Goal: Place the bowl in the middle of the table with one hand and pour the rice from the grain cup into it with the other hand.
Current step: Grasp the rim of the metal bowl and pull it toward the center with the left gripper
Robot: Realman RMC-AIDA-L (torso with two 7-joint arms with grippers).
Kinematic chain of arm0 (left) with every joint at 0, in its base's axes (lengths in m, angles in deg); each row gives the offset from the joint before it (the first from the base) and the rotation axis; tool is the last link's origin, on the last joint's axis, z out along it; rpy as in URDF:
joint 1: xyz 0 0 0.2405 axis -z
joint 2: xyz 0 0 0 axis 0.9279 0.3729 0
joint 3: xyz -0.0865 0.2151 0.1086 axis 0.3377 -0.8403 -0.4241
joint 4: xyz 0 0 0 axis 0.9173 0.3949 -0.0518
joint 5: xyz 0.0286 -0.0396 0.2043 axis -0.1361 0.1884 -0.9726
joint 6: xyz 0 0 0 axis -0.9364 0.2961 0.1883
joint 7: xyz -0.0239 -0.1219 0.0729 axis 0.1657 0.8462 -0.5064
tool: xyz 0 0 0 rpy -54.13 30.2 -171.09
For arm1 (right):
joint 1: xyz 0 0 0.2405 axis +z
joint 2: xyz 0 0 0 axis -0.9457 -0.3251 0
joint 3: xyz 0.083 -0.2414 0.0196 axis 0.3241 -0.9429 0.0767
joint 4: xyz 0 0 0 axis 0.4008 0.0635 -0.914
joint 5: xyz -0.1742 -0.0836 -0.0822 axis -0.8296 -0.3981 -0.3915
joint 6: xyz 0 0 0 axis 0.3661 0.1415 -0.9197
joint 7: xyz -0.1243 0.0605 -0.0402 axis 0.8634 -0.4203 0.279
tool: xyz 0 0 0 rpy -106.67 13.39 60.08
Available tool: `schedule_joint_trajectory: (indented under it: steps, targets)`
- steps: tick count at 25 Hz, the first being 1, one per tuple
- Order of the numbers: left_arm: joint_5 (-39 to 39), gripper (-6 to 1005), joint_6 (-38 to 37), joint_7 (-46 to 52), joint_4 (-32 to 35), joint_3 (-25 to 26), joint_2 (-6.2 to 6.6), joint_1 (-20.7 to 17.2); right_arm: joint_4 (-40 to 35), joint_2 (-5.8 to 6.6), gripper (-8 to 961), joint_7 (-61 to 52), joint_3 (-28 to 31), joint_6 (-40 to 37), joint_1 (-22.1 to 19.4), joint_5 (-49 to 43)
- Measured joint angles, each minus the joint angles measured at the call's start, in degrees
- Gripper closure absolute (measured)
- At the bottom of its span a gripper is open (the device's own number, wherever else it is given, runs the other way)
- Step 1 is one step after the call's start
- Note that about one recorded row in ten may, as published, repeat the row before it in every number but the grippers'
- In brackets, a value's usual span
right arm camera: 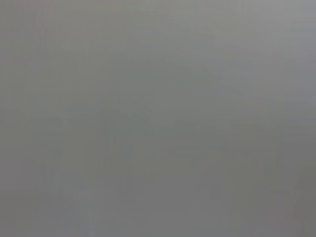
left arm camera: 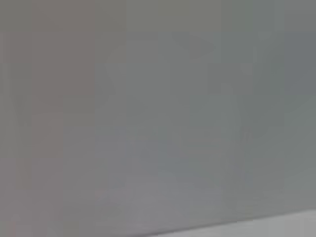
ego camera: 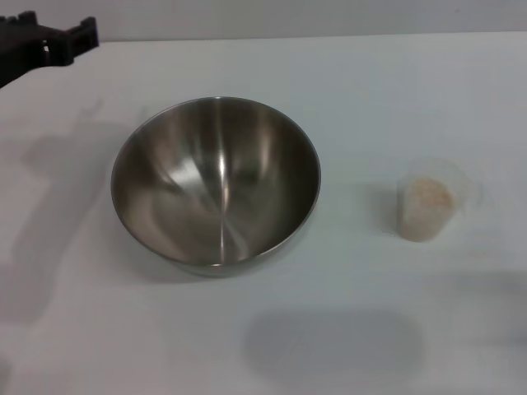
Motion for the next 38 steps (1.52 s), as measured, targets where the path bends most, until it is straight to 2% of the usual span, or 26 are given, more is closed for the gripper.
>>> schedule_joint_trajectory:
  steps: [3, 6, 8, 11, 19, 38]
  targets:
    - [5.26, 208, 8.46, -4.59, -2.33, 4.34, -1.45, 1.47, -0.23, 0.0, 106, 0.0, -0.07, 0.04, 0.0, 0.0]
    - [12.22, 207, 17.77, -12.32, -2.5, 11.08, -3.8, 3.48, -0.55, 0.0, 107, 0.0, -0.1, 0.05, 0.0, 0.0]
    - [15.36, 207, 20.53, -15.15, -1.88, 13.07, -4.14, 3.93, -0.62, 0.0, 107, 0.0, -0.12, 0.05, -0.01, 0.0]
    - [17.61, 207, 21.67, -17.21, -0.5, 13.57, -4.05, 3.86, -0.79, -0.02, 106, 0.0, -0.13, 0.05, -0.09, 0.0]
    - [17.82, 206, 23.61, -20.31, 3.5, 12.29, -4.18, 3.52, -0.89, -0.09, 107, 0.0, -0.13, 0.05, -0.16, -0.01]
    - [17.57, 198, 26.39, -22.96, 6.23, 9.99, -4.23, 4.23, -0.75, -0.1, 107, 0.0, -0.13, 0.66, -0.08, -0.09]
